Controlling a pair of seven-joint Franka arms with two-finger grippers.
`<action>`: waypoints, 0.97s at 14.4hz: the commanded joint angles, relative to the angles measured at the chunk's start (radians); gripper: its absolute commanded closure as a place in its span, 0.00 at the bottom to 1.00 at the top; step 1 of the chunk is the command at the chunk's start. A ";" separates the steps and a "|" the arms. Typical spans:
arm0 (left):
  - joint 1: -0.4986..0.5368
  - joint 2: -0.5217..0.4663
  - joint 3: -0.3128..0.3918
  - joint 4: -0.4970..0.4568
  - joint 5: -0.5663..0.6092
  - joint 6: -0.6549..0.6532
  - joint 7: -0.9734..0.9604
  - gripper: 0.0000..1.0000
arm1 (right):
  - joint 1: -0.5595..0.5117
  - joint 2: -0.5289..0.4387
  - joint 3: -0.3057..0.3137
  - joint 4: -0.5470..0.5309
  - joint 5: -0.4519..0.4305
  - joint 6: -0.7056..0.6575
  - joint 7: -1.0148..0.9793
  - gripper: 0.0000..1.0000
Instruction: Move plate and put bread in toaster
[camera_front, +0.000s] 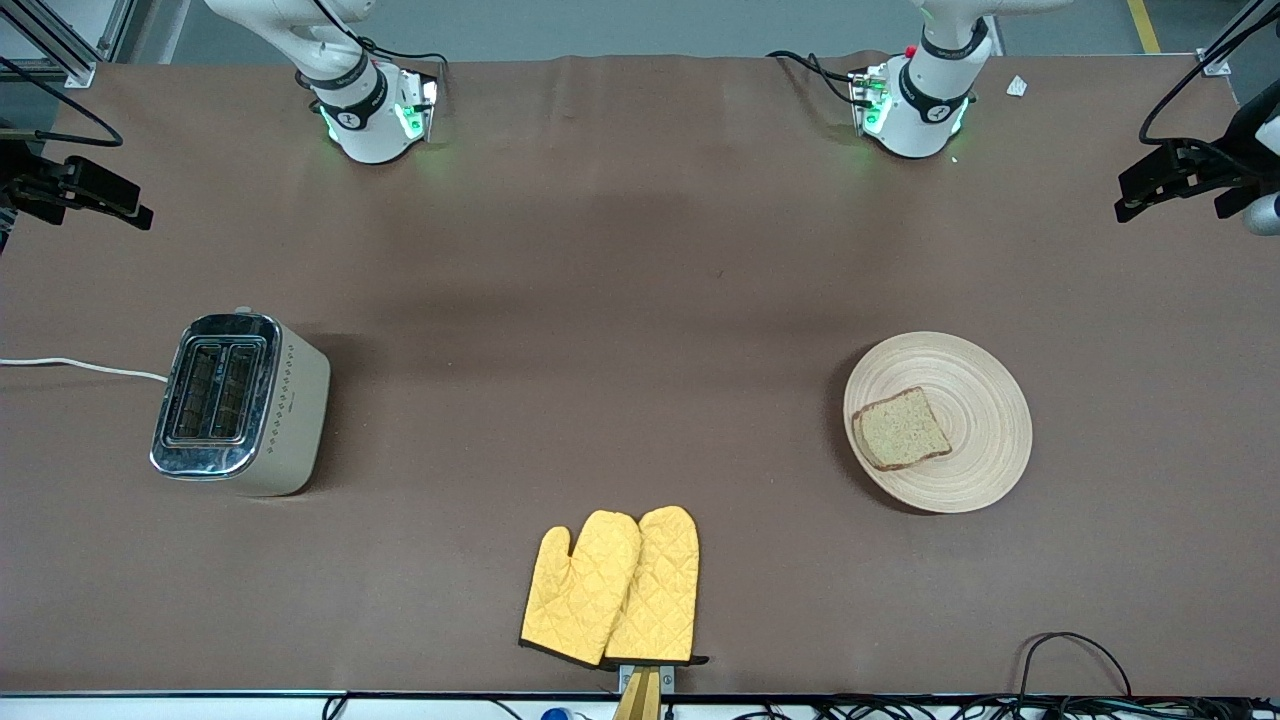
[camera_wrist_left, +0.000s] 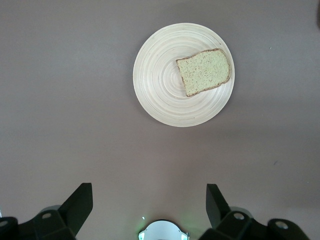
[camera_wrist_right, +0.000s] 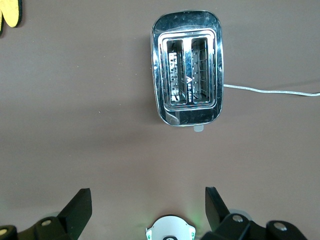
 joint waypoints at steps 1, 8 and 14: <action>-0.001 0.013 0.000 0.026 0.011 -0.020 0.022 0.00 | 0.004 -0.007 -0.008 -0.006 0.012 -0.004 -0.003 0.00; 0.025 0.076 0.084 0.068 -0.090 -0.018 0.055 0.00 | 0.003 -0.007 -0.008 -0.006 0.014 -0.004 -0.003 0.00; 0.223 0.307 0.147 0.068 -0.445 0.046 0.202 0.00 | 0.001 -0.007 -0.008 -0.006 0.017 -0.004 -0.003 0.00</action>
